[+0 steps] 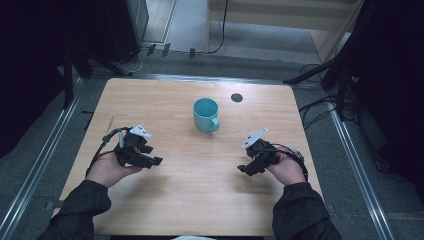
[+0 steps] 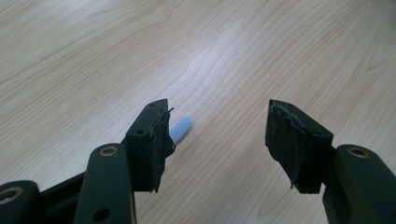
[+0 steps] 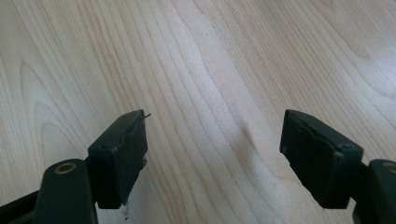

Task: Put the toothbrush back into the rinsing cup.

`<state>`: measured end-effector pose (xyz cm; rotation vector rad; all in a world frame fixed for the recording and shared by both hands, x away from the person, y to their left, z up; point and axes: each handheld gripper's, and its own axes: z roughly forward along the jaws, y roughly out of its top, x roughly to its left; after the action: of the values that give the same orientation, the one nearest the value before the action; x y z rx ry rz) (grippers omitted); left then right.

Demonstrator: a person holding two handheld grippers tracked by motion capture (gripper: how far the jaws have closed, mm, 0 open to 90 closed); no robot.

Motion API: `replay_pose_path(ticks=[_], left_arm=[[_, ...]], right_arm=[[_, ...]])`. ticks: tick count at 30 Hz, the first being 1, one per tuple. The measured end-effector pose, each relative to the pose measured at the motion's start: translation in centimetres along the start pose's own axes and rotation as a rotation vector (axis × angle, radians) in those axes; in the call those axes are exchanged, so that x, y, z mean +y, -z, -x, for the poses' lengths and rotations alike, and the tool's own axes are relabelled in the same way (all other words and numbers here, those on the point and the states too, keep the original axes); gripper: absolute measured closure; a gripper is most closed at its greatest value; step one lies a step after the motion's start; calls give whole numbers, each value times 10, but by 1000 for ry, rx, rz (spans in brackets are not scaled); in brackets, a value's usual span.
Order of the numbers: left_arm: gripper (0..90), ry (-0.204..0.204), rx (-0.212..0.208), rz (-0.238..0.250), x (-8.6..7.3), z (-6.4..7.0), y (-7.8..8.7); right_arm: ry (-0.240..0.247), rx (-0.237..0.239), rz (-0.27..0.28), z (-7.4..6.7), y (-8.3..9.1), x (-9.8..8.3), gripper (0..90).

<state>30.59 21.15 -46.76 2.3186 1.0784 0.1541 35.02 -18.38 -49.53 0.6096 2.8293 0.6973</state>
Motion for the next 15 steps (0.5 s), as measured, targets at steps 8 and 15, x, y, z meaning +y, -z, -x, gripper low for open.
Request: replay_pose_path(ticks=[8, 15], left_arm=[[410, 31, 1, 8, -7, -14, 7], [411, 43, 5, 20, -12, -25, 14]], right_arm=[[-11, 1, 1, 0, 1, -1, 234], [-16, 1, -3, 0, 0, -1, 234]])
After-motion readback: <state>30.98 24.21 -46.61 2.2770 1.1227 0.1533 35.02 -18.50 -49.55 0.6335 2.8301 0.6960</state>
